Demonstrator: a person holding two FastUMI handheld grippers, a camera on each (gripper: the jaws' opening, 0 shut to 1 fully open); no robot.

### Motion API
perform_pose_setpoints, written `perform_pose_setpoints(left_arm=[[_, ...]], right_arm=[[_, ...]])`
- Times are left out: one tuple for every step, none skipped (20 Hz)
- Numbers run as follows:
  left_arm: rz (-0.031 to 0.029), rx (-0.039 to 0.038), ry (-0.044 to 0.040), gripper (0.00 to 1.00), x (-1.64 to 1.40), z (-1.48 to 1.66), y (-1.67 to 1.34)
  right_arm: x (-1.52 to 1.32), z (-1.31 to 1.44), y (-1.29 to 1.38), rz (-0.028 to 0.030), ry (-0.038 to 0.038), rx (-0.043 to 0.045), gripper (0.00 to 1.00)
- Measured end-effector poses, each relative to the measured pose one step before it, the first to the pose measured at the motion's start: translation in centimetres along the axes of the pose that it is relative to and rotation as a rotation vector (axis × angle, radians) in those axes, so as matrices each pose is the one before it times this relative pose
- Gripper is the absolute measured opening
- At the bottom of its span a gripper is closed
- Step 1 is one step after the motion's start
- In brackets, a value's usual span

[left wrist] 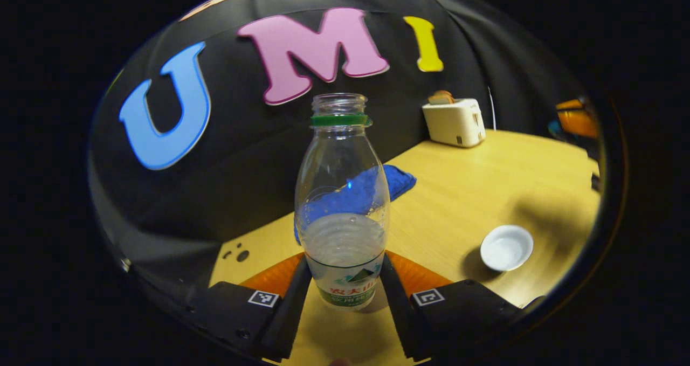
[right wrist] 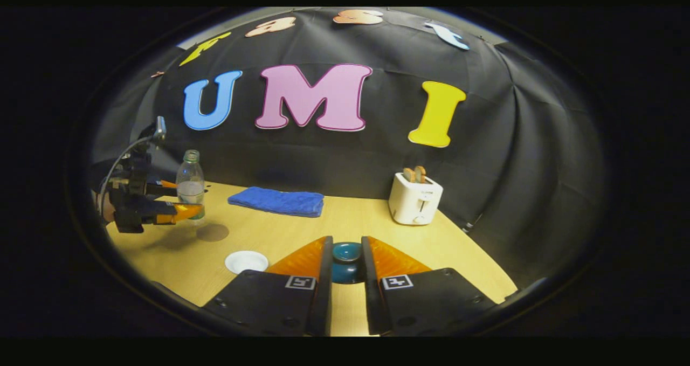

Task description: Open the teacup lid with one hand, grasp the water bottle and pour water into the teacup with the other hand; after pouring, place the water bottle on the coaster and then close the teacup lid.

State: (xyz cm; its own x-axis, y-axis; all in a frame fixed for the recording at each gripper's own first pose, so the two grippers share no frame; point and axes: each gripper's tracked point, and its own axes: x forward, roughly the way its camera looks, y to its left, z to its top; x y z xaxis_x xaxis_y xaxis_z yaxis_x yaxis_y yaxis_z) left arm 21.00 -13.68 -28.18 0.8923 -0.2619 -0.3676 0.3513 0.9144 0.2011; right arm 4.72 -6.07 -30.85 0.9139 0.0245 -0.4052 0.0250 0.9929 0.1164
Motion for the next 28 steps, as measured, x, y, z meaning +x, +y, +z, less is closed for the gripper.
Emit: perform_pose_setpoints(left_arm=[[-0.01450,-0.08361,-0.01302,0.75,0.122,-0.004,0.007],[-0.00358,-0.06321,-0.00649,0.74,0.353,-0.067,0.376],[0.00365,-0.04298,-0.00015,0.75,0.389,-0.099,0.260],[-0.00160,-0.02816,0.00493,0.75,-0.021,-0.222,-0.124],[-0.00668,-0.01551,0.00528,0.75,-0.123,-0.109,-0.239],[-0.00245,-0.01049,0.00321,0.75,-0.156,-0.007,0.186],[-0.00487,-0.01255,-0.00150,0.75,-0.005,0.090,0.055],[-0.00042,-0.00874,-0.00219,0.75,0.123,-0.185,0.094],[0.00359,-0.00109,-0.00495,0.75,-0.006,0.082,0.088],[0.00027,0.00200,-0.00150,0.76,0.069,-0.139,-0.169],[-0.00165,0.00166,0.00303,0.76,0.054,-0.055,-0.087],[-0.00301,0.00160,0.00480,0.76,0.023,-0.157,0.046],[0.00298,0.00494,0.00272,0.76,-0.058,0.014,0.096],[0.00493,0.00647,0.00232,0.76,0.195,-0.140,-0.015],[0.00209,0.00347,0.00551,0.76,0.025,-0.165,-0.087],[-0.00254,-0.00399,0.00588,0.76,0.108,-0.120,-0.088],[-0.00879,-0.00726,0.00538,0.77,-0.092,-0.105,-0.168],[-0.00599,-0.00279,0.00221,0.76,-0.034,-0.085,0.045],[-0.00345,0.00209,0.00193,0.76,0.022,-0.026,0.044],[-0.00043,0.00427,0.00403,0.77,0.065,-0.290,0.015],[0.00251,0.00642,-0.00232,0.78,-0.103,0.070,-0.059],[-0.00138,0.00623,-0.00264,0.79,0.097,0.103,0.005],[-0.00439,0.00131,0.00092,0.80,0.204,-0.134,-0.077],[-0.00340,-0.00002,0.00167,0.80,-0.093,-0.114,-0.068],[-0.00494,-0.00089,0.00199,0.83,-0.130,-0.086,-0.149],[-0.00402,-0.00376,0.00172,0.87,-0.071,0.020,-0.053],[-0.00485,-0.00378,0.00269,0.90,0.007,-0.040,-0.130],[-0.00085,-0.00190,0.00324,0.92,-0.097,-0.024,-0.070]], right_arm=[[0.115,0.000,0.432,0.00092,-0.00026,0.00100,0.30],[0.226,0.013,0.432,0.00081,0.00111,0.00172,0.30],[0.018,-0.017,0.412,-0.00168,0.00096,0.00246,0.30],[0.158,-0.106,0.329,-0.00127,0.00246,0.00301,0.30],[0.118,-0.222,0.406,-0.00234,0.00272,0.00282,0.30],[0.151,-0.137,0.311,-0.00093,0.00386,0.00283,0.30],[0.091,-0.165,0.147,-0.00185,0.00433,0.00185,0.30],[0.115,-0.115,0.234,-0.00148,0.00297,0.00284,0.30],[0.067,-0.004,0.209,-0.00353,0.00087,0.00329,0.30],[0.138,0.005,0.253,-0.00216,0.00207,0.00372,0.30],[0.120,-0.166,0.108,-0.00191,0.00405,0.00255,0.30],[0.120,-0.098,0.197,0.00037,0.00408,0.00153,0.30],[0.096,-0.037,0.097,-0.00072,0.00296,0.00018,0.30],[0.117,0.052,0.141,0.00069,0.00022,-0.00027,0.30],[0.058,0.023,0.052,-0.00007,0.00023,-0.00111,0.30],[0.123,0.012,0.130,0.00173,0.00134,-0.00018,0.30],[0.069,0.022,0.194,0.00253,0.00250,0.00005,0.30],[0.180,-0.005,0.116,0.00336,0.00133,0.00068,0.30],[0.057,0.039,0.190,0.00357,0.00047,0.00046,0.30],[0.075,0.010,0.284,0.00503,0.00068,-0.00013,0.30],[0.038,-0.027,0.247,0.00535,0.00081,-0.00223,0.30],[0.145,0.056,0.244,0.00564,0.00094,-0.00215,0.30],[0.046,-0.095,0.202,0.00644,0.00062,-0.00100,0.30],[0.058,0.016,0.371,0.00669,0.00224,0.00092,0.30],[0.076,-0.089,0.317,0.00651,0.00119,0.00167,0.30],[0.112,-0.024,0.330,0.00771,0.00074,0.00322,0.30],[0.108,0.014,0.432,0.00982,0.00061,0.00385,0.30],[0.218,0.020,0.453,0.01055,-0.00033,0.00271,0.30]])
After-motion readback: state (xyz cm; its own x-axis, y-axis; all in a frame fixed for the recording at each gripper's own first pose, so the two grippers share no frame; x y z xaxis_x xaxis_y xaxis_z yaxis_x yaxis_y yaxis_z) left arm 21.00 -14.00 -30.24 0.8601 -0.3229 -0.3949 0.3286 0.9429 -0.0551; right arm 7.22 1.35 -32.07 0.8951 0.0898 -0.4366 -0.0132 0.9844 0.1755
